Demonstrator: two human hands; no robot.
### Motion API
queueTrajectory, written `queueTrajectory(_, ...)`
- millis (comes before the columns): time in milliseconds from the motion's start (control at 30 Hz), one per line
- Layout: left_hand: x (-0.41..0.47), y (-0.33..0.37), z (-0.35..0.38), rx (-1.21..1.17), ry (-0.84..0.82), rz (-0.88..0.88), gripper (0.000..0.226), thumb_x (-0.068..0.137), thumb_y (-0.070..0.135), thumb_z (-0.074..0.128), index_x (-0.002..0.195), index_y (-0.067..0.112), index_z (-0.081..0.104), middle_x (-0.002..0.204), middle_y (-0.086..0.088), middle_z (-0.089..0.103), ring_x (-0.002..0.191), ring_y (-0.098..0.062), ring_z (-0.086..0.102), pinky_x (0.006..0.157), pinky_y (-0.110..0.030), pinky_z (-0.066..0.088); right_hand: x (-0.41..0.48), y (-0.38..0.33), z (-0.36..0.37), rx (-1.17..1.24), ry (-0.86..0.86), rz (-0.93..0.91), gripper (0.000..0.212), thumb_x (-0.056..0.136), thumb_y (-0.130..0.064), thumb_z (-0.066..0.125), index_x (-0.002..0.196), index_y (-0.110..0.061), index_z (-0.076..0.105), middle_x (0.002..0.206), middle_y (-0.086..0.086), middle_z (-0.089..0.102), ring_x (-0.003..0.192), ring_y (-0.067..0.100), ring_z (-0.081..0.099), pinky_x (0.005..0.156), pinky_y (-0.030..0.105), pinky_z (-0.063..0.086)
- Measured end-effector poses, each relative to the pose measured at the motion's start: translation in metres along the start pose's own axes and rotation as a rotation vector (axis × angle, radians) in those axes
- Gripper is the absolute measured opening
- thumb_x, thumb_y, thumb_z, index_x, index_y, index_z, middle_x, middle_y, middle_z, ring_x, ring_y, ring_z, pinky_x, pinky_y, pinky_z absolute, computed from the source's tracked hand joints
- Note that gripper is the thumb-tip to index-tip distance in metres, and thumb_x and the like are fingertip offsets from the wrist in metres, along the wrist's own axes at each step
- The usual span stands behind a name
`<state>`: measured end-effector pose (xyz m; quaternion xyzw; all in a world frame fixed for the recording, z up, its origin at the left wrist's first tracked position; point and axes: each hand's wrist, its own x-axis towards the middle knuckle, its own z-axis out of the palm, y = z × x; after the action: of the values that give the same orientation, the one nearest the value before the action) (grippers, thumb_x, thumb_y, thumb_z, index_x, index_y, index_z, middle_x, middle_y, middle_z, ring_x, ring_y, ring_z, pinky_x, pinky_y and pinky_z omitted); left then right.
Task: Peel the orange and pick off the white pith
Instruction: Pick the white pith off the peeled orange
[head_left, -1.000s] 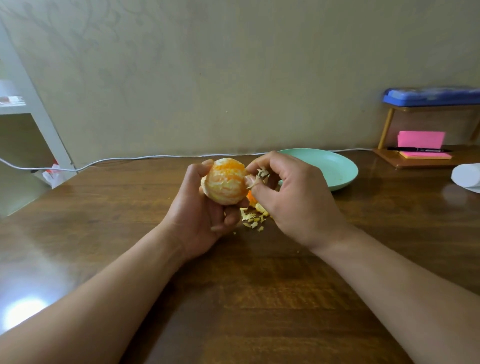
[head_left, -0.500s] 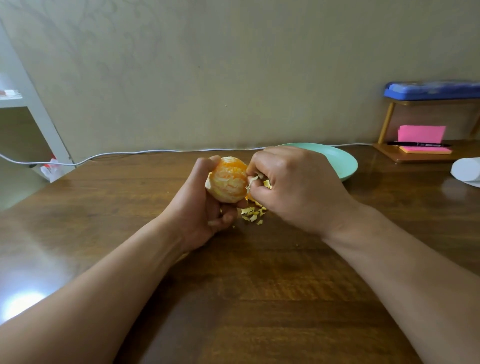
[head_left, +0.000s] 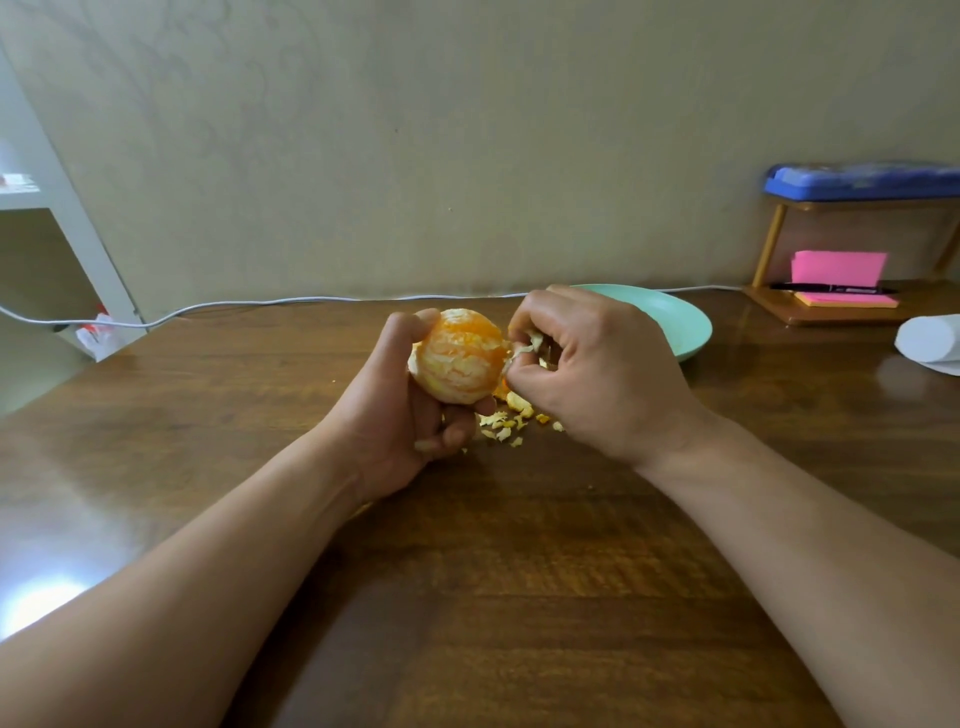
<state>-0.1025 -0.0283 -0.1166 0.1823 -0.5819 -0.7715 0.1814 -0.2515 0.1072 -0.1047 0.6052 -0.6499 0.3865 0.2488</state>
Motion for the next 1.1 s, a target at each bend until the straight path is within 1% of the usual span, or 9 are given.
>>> queueTrajectory(133,-0.001,0.000,-0.002,-0.011,-0.007,0.019,0.062,0.101,0.062,0.037,0.112,0.005,0.062,0.082,-0.018,0.064,0.048,-0.021,0.048,0.043,-0.025,0.019,-0.002,0.005,0.001,0.059,-0.013,0.089,0.006,0.087,-0.023,0.068,0.083,-0.023,0.064,0.074,-0.005,0.058,0.066,0.019,0.055,0.057,0.041,0.049)
queueTrajectory(233,-0.002,0.002,-0.002,-0.029,0.003,0.043,0.060,0.102,0.060,0.038,0.115,0.006,0.062,0.083,-0.019,0.063,0.049,-0.022,0.047,0.041,-0.024,0.022,-0.003,0.003,0.002,0.095,-0.007,0.114,0.006,0.092,-0.022,0.066,0.086,-0.022,0.065,0.076,-0.006,0.060,0.067,0.015,0.054,0.059,0.039,0.049)
queueTrajectory(367,-0.002,0.002,-0.002,-0.015,0.029,0.066,0.058,0.103,0.057,0.039,0.120,0.007,0.062,0.087,-0.019,0.065,0.053,-0.022,0.046,0.042,-0.025,0.024,-0.003,-0.004,0.000,0.140,0.002,0.076,0.010,0.100,-0.023,0.063,0.101,-0.021,0.073,0.087,-0.013,0.066,0.075,0.008,0.058,0.063,0.027,0.048)
queueTrajectory(533,-0.002,0.003,-0.002,-0.001,0.012,0.064,0.057,0.104,0.056,0.037,0.117,0.007,0.062,0.083,-0.016,0.064,0.051,-0.021,0.047,0.041,-0.025,0.024,-0.004,-0.007,0.000,0.061,-0.037,0.034,0.015,0.096,-0.025,0.074,0.110,-0.023,0.073,0.095,-0.017,0.064,0.076,0.001,0.050,0.067,0.012,0.039)
queueTrajectory(633,-0.003,0.003,-0.003,-0.008,0.001,0.058,0.057,0.104,0.056,0.038,0.114,0.007,0.064,0.083,-0.018,0.065,0.051,-0.022,0.047,0.040,-0.024,0.026,-0.003,-0.006,-0.002,0.108,-0.034,0.067,0.014,0.097,-0.026,0.075,0.110,-0.022,0.074,0.096,-0.013,0.069,0.075,0.002,0.057,0.066,0.019,0.047)
queueTrajectory(767,-0.002,0.003,-0.003,-0.011,-0.005,0.051,0.056,0.103,0.057,0.038,0.115,0.009,0.065,0.084,-0.018,0.065,0.052,-0.022,0.048,0.040,-0.024,0.026,-0.003,-0.006,-0.002,0.177,-0.045,0.107,0.006,0.099,-0.022,0.074,0.105,-0.020,0.075,0.089,-0.010,0.072,0.077,0.010,0.065,0.064,0.025,0.053)
queueTrajectory(867,-0.001,0.002,-0.004,-0.032,-0.001,0.049,0.058,0.103,0.057,0.038,0.117,0.007,0.064,0.085,-0.019,0.065,0.053,-0.023,0.047,0.041,-0.024,0.025,-0.003,-0.003,0.000,0.230,-0.050,0.172,0.005,0.102,-0.021,0.071,0.101,-0.020,0.076,0.084,-0.013,0.072,0.076,0.008,0.066,0.061,0.016,0.049)
queueTrajectory(1000,-0.001,0.002,-0.007,-0.104,-0.037,0.044,0.060,0.100,0.060,0.040,0.106,0.007,0.069,0.086,-0.019,0.063,0.053,-0.023,0.047,0.047,-0.027,0.015,-0.004,0.002,0.003,0.291,-0.053,0.261,0.008,0.103,-0.021,0.069,0.097,-0.024,0.073,0.076,-0.012,0.069,0.067,0.005,0.063,0.056,0.013,0.044)
queueTrajectory(1100,-0.001,0.003,-0.009,-0.150,-0.058,0.046,0.062,0.098,0.061,0.041,0.102,0.006,0.068,0.087,-0.019,0.064,0.053,-0.023,0.048,0.047,-0.026,0.016,-0.005,0.005,0.005,0.270,-0.105,0.270,0.007,0.105,-0.023,0.067,0.099,-0.023,0.072,0.072,-0.010,0.065,0.059,0.006,0.057,0.052,0.016,0.039)
